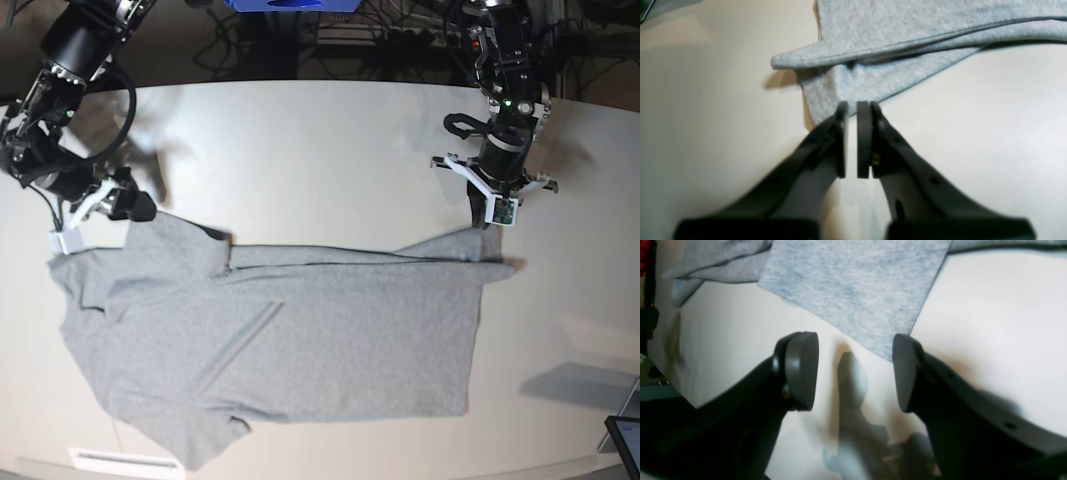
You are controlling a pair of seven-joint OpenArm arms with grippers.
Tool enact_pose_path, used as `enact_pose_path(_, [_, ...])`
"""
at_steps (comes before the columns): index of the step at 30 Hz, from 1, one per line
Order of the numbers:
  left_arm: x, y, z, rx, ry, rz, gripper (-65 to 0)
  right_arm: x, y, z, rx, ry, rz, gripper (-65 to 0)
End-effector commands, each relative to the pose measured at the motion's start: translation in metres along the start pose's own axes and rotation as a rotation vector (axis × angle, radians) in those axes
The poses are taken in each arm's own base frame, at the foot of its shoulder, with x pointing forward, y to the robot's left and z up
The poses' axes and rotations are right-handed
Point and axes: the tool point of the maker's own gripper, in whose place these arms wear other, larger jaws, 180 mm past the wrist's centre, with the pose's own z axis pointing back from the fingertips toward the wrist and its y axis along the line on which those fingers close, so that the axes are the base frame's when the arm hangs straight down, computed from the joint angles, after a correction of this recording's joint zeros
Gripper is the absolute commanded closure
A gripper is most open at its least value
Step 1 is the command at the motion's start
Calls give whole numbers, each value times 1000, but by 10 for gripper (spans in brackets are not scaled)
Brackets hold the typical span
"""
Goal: Fold the T-shirt properly
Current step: 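Lower the right gripper onto the sleeve corner and pinch it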
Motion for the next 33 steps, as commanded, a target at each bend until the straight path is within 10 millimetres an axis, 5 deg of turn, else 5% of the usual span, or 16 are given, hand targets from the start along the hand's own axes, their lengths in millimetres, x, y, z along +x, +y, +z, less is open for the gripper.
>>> enact_pose_path(1, [15,6,2,16,-54,-6,-35,19,1,5,6,-48,28,-340])
enact_pose_path(9, [15,6,2,16,-54,-6,-35,15,-18,22,-46,-47,12,-340])
enact_pose_path(19, [15,6,2,16,-54,-6,-35,-14,-26,6,-6,6,-99,-340])
enact_pose_path(33, [16,6,2,16,-54,-7,-35,-16,3,-18,68,34,-70,-340])
